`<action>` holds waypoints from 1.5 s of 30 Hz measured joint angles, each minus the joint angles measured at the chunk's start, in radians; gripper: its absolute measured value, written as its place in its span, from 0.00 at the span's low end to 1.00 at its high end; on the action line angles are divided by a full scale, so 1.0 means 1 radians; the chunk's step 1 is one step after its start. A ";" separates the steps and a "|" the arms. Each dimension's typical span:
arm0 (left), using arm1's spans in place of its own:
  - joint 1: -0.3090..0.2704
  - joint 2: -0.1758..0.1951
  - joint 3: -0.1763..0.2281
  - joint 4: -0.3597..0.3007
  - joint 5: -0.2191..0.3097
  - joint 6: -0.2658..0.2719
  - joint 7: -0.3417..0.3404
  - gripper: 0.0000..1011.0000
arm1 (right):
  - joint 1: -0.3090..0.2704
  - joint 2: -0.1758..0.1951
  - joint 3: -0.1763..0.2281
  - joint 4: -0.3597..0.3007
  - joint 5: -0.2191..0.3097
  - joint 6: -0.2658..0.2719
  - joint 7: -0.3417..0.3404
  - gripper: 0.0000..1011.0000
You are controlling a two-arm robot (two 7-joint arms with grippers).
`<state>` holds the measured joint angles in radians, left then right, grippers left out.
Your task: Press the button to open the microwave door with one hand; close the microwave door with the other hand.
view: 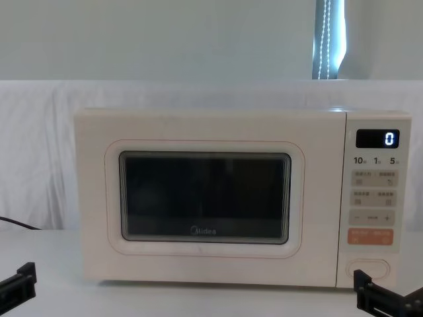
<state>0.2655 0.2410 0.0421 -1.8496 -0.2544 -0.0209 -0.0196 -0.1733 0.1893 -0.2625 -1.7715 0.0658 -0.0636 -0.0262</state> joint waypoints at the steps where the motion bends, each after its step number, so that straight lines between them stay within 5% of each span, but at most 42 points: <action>1: 0.000 0.000 0.000 0.000 0.000 0.000 0.000 0.99 | 0.000 0.000 0.000 0.000 0.000 0.000 0.000 0.99; 45: 0.000 0.000 0.000 0.000 0.001 0.000 0.000 0.99 | 0.000 0.000 0.000 0.000 0.000 0.000 0.000 0.98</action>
<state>0.2655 0.2410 0.0421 -1.8492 -0.2538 -0.0208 -0.0199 -0.1733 0.1892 -0.2625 -1.7715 0.0659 -0.0637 -0.0262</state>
